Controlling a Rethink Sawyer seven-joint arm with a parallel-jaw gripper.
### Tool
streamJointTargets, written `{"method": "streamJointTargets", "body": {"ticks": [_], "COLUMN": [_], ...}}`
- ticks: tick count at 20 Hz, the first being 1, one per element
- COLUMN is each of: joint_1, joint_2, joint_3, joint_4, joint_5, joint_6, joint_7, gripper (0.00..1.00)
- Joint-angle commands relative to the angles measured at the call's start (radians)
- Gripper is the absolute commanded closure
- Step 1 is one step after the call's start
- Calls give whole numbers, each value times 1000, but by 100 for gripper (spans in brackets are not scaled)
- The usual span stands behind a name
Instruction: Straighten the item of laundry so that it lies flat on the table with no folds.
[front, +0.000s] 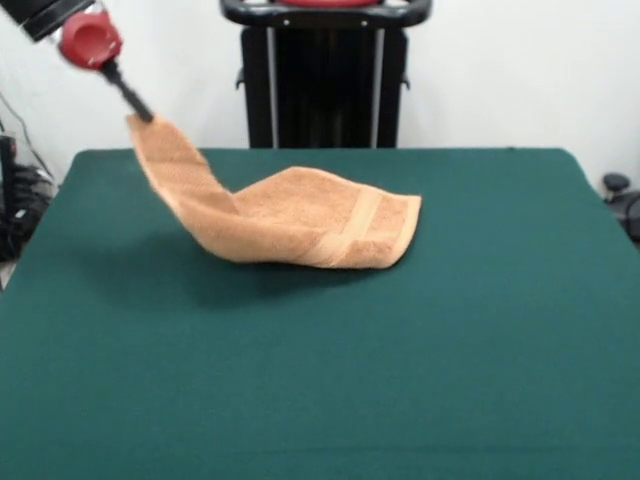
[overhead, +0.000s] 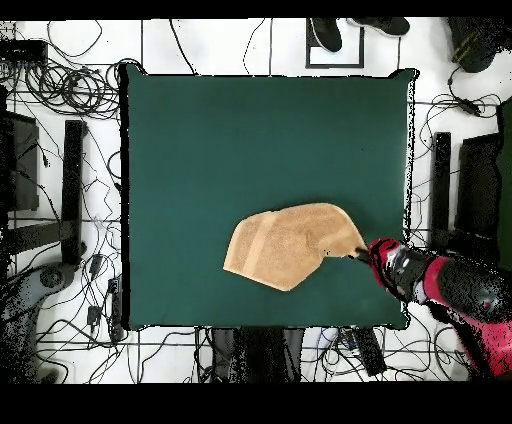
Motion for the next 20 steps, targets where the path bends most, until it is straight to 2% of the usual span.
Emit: {"method": "streamJointTargets", "body": {"ticks": [1,3,5,6,8,12,16,20], "joint_1": [44,39,35,43,99,245,402,545], "joint_2": [-199,-251,-329,-391,-487,-584,-685,-751], "joint_3": [-5,-6,13,29,8,-110,-239,-334], "joint_4": [354,408,500,567,647,702,725,742], "joint_5": [139,203,304,393,537,707,787,861], "joint_6": [6,30,1,-24,-33,25,73,83], "joint_7": [156,153,142,127,86,38,105,175], "gripper": [100,100,100,100,100,100,100,100]}}
